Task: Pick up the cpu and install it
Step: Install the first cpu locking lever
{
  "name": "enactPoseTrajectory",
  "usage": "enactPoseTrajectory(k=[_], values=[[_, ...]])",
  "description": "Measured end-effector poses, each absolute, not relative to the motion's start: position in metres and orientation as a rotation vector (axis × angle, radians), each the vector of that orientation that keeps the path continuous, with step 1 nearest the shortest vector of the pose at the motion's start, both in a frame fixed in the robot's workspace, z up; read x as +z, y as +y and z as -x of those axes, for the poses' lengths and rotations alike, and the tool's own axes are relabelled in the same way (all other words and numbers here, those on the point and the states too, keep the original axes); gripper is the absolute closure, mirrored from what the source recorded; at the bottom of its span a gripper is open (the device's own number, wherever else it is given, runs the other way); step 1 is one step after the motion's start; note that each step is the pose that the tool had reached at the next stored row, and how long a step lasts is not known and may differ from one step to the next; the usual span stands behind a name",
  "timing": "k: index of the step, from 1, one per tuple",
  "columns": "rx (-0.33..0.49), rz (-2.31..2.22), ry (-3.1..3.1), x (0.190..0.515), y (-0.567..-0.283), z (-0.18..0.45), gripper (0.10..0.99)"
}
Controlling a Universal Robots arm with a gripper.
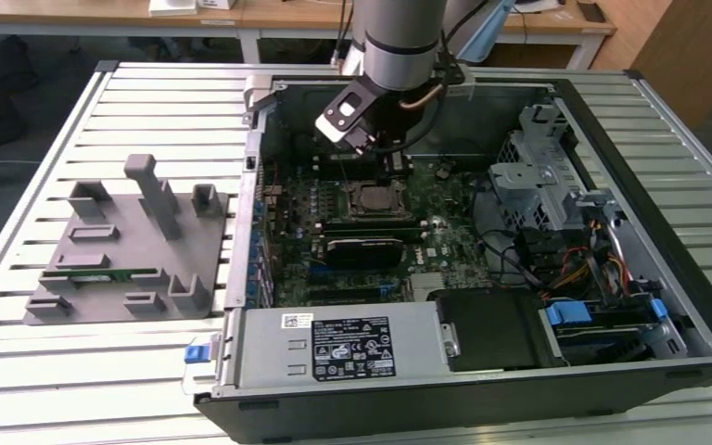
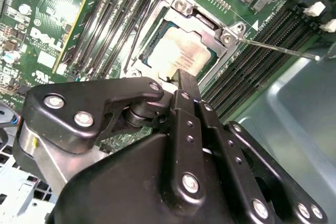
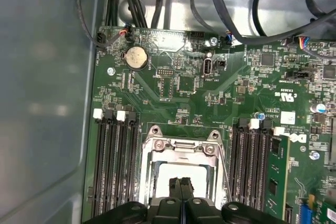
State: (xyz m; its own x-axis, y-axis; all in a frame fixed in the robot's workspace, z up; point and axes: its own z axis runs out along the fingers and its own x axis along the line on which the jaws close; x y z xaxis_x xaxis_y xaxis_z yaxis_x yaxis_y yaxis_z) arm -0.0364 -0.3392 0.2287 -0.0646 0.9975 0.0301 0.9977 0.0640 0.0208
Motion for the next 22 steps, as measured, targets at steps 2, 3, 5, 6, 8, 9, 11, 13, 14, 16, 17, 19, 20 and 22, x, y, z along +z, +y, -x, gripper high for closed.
enactPoseTrajectory(k=[2, 3, 5, 6, 8, 9, 11, 13, 14, 16, 17, 19, 20, 22], values=[[-0.056, 2.143, -2.286, 0.232, -0.339, 0.036, 0.980], [-0.056, 2.143, -2.286, 0.234, -0.339, 0.036, 0.980], [-0.056, 2.143, -2.286, 0.238, -0.339, 0.036, 0.980], [-0.056, 2.143, -2.286, 0.239, -0.339, 0.036, 0.980], [-0.056, 2.143, -2.286, 0.243, -0.339, 0.036, 0.980], [-0.056, 2.143, -2.286, 0.246, -0.339, 0.036, 0.980], [-0.056, 2.143, -2.286, 0.250, -0.339, 0.036, 0.980], [-0.056, 2.143, -2.286, 0.256, -0.339, 0.036, 0.980], [-0.056, 2.143, -2.286, 0.258, -0.339, 0.036, 0.980], [-0.056, 2.143, -2.286, 0.263, -0.339, 0.036, 0.980], [-0.056, 2.143, -2.286, 0.266, -0.339, 0.036, 0.980], [-0.056, 2.101, -2.324, 0.268, -0.339, 0.036, 0.980], [-0.055, 2.079, -2.343, 0.268, -0.339, 0.036, 0.980], [-0.055, 2.032, -2.384, 0.268, -0.339, 0.036, 0.980]])
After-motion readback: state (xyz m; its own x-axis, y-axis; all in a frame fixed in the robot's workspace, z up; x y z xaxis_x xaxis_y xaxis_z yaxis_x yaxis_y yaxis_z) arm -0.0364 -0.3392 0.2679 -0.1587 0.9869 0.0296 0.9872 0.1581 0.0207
